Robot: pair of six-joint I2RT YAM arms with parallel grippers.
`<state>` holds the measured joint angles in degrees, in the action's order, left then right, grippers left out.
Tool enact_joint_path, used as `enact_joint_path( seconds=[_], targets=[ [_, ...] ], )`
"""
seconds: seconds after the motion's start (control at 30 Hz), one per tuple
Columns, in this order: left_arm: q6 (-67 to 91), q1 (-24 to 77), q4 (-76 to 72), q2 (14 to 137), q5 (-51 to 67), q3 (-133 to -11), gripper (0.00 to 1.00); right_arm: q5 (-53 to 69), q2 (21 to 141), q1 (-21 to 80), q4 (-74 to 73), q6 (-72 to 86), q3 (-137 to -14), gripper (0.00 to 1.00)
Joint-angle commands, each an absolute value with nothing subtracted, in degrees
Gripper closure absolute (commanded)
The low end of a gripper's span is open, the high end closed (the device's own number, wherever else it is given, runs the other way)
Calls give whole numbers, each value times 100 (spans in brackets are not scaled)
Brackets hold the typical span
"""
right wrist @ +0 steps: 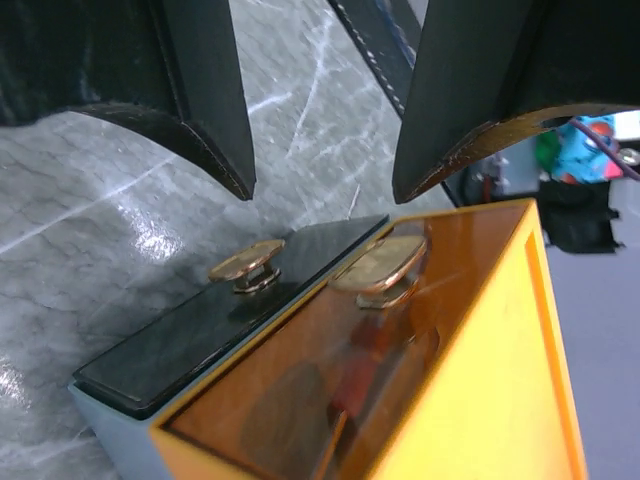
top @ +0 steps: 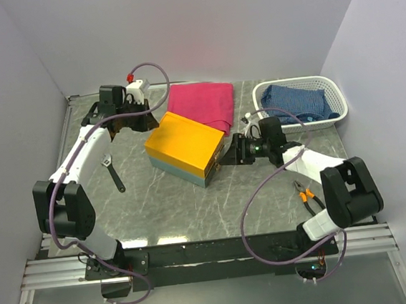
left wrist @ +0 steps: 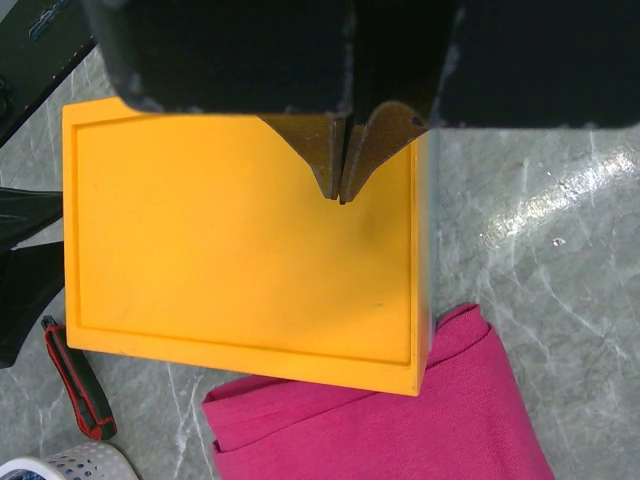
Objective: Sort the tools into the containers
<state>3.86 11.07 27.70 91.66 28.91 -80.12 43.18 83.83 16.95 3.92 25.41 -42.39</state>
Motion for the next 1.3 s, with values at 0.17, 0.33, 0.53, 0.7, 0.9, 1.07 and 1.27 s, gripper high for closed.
enact_joint_path(
  seconds=[0.17,0.33,0.53,0.7,0.9,1.07,1.27],
  targets=[
    [246,1362,2681,9264,2927,-8138,99,4008,9333,1670,369,3024,-4789,38],
    [228,1494,2637,9377,2892,-8174,99,3665,9597,1749,184,2962,-4992,39],
    [378,1625,2531,9509,2935,-8253,99,3165,9729,1863,-176,2742,-5203,40],
    [422,1793,2505,9633,2927,-8402,99,2664,9782,2056,-702,2321,-5458,40],
    [466,2004,2444,9703,2725,-8297,99,1662,9782,2180,-1432,1767,-5599,39],
    [466,2048,2426,9729,2584,-8183,99,1274,9379,2119,-1784,1442,-5309,36],
    [457,2048,2400,9659,2505,-8191,99,1064,8877,1978,-2038,1064,-4879,34]
  ],
)
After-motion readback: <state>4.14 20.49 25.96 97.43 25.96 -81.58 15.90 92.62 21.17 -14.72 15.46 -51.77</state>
